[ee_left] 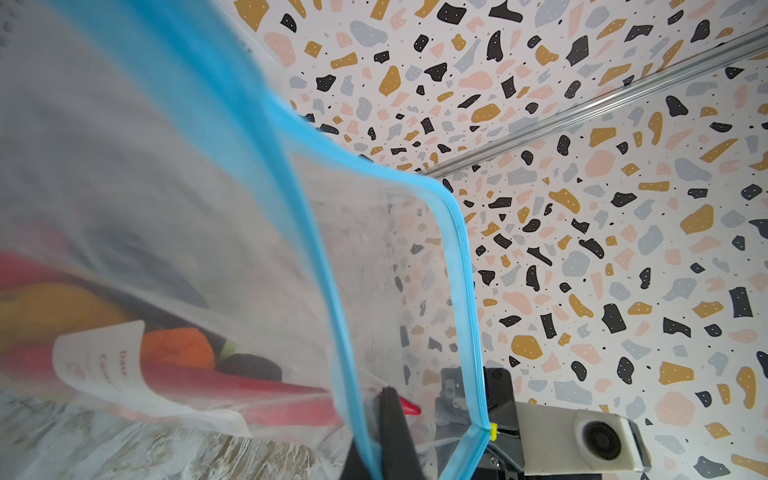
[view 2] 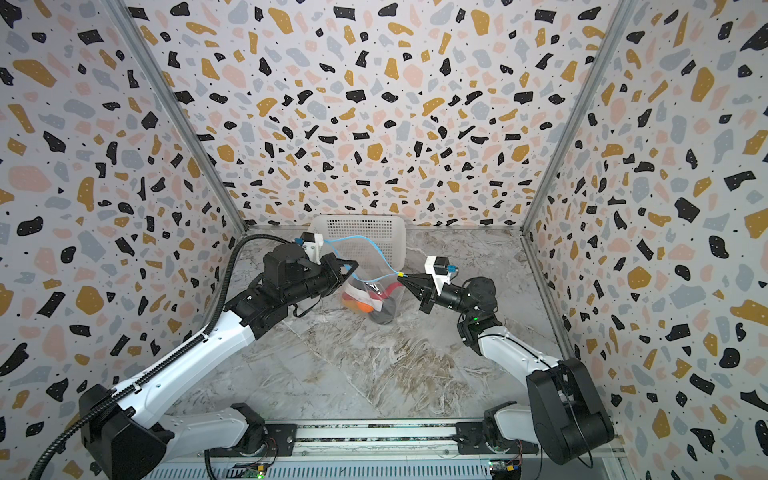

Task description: Place the food in the zip-top bag and seal the zipper

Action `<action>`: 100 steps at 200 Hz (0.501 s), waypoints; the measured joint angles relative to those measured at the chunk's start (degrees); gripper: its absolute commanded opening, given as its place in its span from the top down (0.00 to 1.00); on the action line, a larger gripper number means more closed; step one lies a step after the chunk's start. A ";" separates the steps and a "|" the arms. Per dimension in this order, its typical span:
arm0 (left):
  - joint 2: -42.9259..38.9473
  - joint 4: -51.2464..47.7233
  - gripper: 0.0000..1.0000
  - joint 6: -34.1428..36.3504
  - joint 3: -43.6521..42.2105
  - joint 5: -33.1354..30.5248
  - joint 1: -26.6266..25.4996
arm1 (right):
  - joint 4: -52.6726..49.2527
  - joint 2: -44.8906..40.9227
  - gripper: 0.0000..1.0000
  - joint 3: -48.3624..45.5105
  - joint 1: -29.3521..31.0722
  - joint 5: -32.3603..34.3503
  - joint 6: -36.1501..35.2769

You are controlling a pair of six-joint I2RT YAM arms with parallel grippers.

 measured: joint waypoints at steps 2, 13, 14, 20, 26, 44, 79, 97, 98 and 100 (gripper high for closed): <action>-0.24 -0.17 0.69 0.44 0.00 -0.17 0.00 | -0.50 0.00 1.00 0.37 0.02 -0.13 -0.31; -1.60 -1.42 0.61 2.21 0.07 -1.03 0.00 | -3.63 -0.02 1.00 2.80 0.00 -1.31 -2.08; -1.70 -1.51 0.60 2.21 0.07 -1.14 0.00 | -3.98 -0.02 1.00 3.08 0.02 -1.42 -2.38; -2.58 -2.86 0.56 3.93 0.35 -2.14 0.00 | -5.77 0.00 1.00 4.33 0.00 -2.21 -3.37; -3.45 -4.63 0.52 6.01 1.03 -3.06 0.00 | -7.63 0.02 1.00 5.90 0.00 -3.10 -4.46; -5.62 -9.64 0.45 13.00 4.15 -6.54 0.02 | -12.76 0.57 1.00 10.60 0.00 -6.43 -7.58; -6.05 -14.29 0.41 24.79 11.58 -8.52 0.28 | -24.96 4.17 1.00 20.98 0.55 -12.59 -14.71; -2.56 -16.59 0.41 30.58 17.90 -7.76 0.26 | -31.45 5.81 1.00 25.22 1.22 -15.21 -18.60; -2.40 -16.72 0.41 30.82 18.12 -7.72 0.26 | -32.00 5.99 1.00 25.59 1.31 -15.28 -18.95; -2.01 -16.94 0.41 31.34 18.78 -7.67 0.26 | -32.50 6.16 1.00 25.90 1.38 -15.65 -19.23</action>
